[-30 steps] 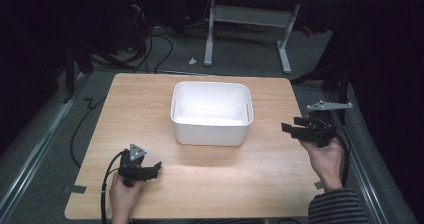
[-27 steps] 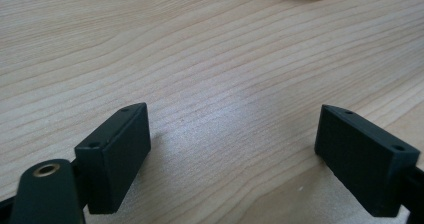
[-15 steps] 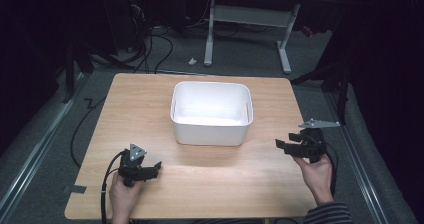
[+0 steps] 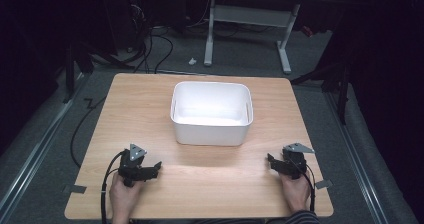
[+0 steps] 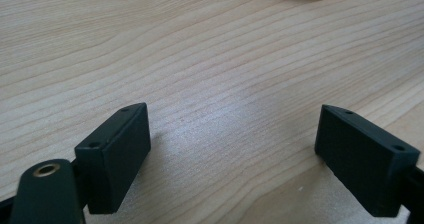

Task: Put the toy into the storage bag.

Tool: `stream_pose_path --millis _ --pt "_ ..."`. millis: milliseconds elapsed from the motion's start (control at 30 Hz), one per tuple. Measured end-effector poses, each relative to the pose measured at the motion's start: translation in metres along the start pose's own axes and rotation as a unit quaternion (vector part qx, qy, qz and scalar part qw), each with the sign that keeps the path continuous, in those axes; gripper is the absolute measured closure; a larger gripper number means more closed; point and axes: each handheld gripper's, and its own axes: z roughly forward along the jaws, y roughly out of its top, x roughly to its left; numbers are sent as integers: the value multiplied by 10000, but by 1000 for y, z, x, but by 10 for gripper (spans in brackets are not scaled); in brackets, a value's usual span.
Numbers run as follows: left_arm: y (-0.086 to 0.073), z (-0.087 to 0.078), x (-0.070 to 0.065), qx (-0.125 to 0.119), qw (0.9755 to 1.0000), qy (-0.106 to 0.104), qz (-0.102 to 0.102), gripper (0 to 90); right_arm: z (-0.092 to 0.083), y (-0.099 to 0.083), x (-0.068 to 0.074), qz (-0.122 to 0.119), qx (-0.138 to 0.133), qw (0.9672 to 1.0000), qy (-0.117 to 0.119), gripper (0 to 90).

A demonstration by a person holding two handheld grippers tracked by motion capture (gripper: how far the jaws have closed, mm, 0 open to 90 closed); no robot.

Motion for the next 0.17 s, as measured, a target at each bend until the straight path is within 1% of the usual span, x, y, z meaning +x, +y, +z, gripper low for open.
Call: stream_pose_path --millis 167 --pt "0 0 0 0 10000 -1 -1 149 0 0 1 27 7 10000 -18 332"
